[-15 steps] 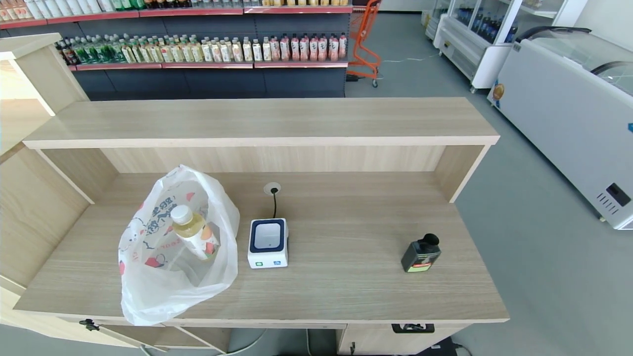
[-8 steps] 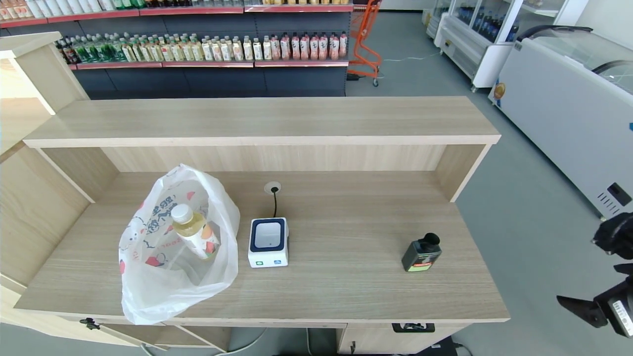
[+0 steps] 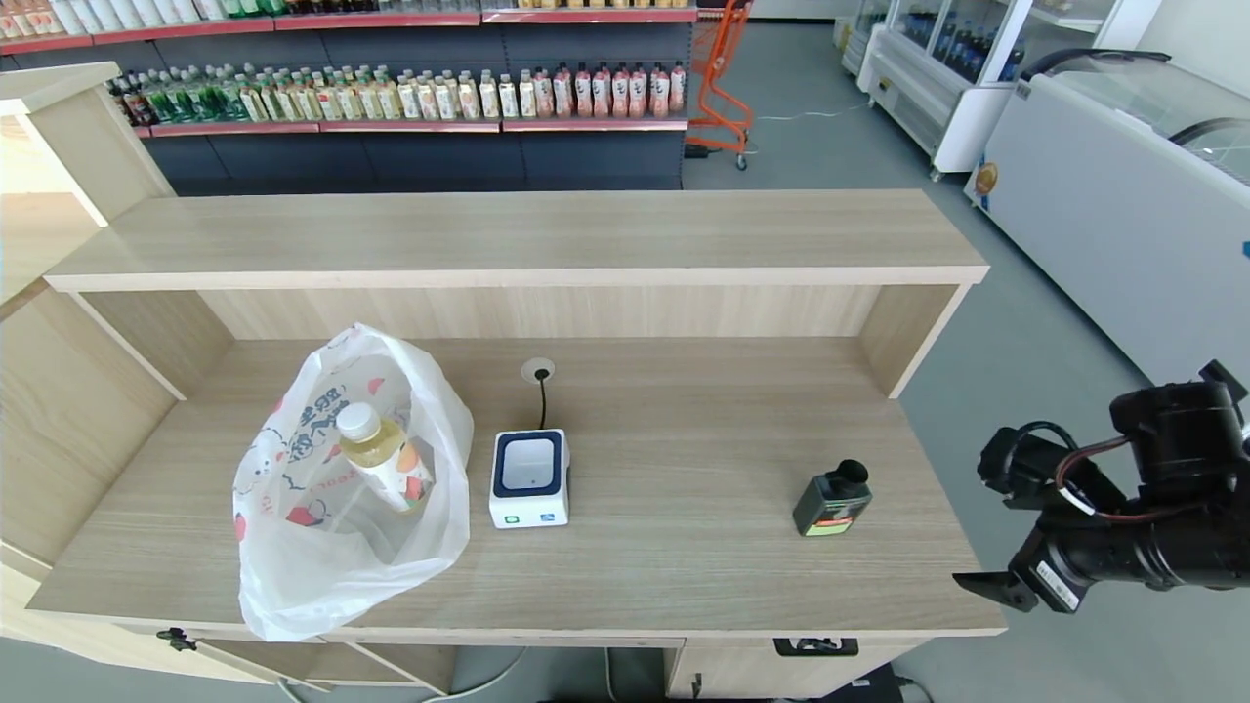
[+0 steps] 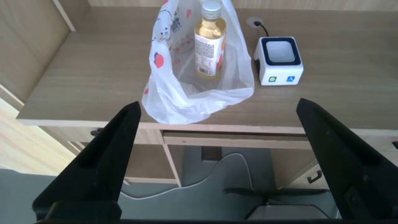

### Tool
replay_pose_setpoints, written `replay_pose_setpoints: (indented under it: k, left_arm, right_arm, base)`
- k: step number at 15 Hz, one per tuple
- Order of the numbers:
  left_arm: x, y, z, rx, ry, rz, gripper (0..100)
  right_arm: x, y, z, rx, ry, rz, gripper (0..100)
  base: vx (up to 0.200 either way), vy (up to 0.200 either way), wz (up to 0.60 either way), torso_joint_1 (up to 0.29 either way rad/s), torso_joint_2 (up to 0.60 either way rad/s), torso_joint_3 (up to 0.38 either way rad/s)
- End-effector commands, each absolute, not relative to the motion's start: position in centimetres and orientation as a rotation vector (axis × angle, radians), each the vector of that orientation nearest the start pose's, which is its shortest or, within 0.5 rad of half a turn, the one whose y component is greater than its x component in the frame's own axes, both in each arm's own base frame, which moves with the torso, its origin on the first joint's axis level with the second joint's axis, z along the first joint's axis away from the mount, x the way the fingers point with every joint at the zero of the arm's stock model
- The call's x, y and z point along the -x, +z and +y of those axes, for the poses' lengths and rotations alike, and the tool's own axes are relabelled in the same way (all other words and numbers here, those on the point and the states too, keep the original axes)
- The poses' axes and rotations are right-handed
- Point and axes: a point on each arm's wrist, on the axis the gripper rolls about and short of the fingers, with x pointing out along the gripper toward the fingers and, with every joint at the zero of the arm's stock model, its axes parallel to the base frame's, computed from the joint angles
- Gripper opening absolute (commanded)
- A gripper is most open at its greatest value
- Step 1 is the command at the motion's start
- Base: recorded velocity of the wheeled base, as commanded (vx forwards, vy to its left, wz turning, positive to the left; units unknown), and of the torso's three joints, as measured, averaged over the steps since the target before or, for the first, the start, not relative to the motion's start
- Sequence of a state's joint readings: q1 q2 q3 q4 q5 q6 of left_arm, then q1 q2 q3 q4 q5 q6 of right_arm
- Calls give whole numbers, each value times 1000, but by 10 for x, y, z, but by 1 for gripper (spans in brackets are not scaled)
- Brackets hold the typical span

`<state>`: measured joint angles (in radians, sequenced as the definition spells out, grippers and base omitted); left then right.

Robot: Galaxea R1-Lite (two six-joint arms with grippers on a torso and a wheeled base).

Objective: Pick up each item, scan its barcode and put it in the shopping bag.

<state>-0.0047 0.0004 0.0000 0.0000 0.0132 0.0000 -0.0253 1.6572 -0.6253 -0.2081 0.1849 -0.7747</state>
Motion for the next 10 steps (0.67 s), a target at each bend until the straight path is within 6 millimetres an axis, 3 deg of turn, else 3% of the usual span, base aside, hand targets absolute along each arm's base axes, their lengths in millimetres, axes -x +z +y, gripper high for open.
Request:
replay_pose_setpoints:
  k: [1,5,10]
  left_arm:
    - [23,75,0,0,9,0,100]
    - [23,75,0,0,9,0,100]
    - [23,75,0,0,9,0,100]
  right_arm:
    - [-274,93,9,641,527,746,100]
    - [-309,85,22,692,614,642,100]
    - [-326,76,32,698,672,625,100]
  base:
    - [0,0,0,0,0,0]
    - [0,0,0,0,0,0]
    - [0,0,0,0,0,0]
